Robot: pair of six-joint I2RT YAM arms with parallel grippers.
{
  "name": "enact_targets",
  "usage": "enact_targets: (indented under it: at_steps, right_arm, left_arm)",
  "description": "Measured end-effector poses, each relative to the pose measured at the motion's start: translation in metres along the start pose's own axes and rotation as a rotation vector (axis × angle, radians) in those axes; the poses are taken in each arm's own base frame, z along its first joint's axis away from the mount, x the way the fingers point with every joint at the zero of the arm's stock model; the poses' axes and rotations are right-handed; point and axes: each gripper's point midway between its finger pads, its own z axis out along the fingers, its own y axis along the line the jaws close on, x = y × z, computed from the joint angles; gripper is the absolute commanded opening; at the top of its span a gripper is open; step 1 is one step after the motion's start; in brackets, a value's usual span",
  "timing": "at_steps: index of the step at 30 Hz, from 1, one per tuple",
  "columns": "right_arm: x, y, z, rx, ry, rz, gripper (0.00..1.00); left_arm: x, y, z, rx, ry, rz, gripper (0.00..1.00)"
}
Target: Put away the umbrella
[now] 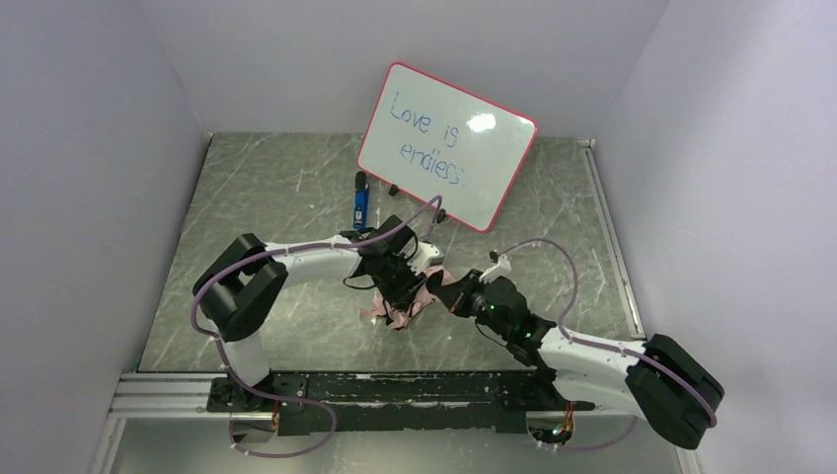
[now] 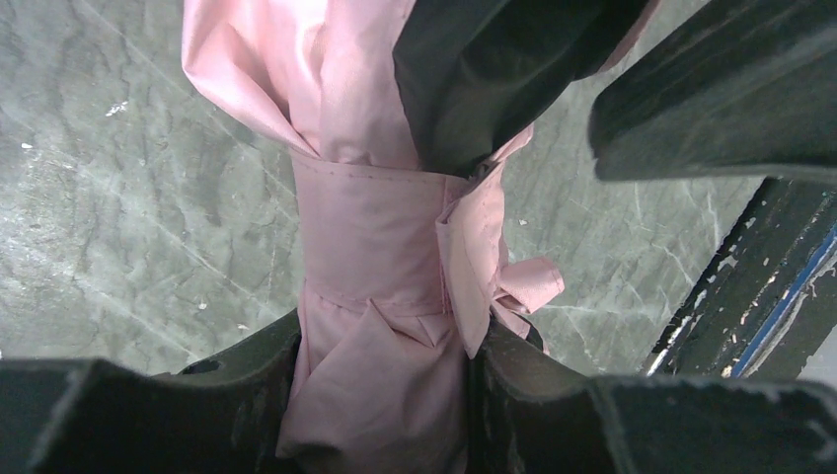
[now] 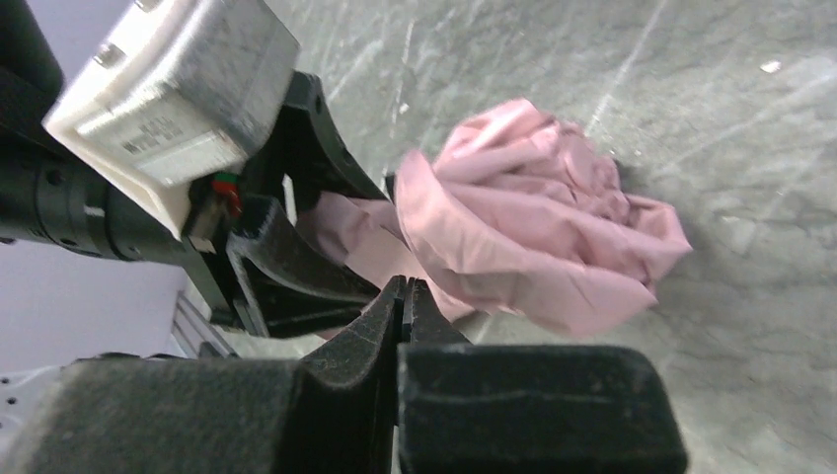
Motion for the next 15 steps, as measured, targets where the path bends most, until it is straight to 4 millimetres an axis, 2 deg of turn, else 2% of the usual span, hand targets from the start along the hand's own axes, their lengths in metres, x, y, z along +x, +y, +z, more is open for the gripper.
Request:
enact_targets:
  at_steps: [6, 15]
  right_arm:
    - [-0.004, 0.018, 0.013, -0.058, -0.019, 0.056, 0.00]
    - [0.002, 0.027, 0.025, -0.084, -0.011, 0.114, 0.00]
  left_arm:
    - [0.000, -0.003, 0.001, 0.004, 0.002, -0.012, 0.05]
    - [-0.001, -0.006, 0.001, 0.006, 0.000, -0.040, 0.05]
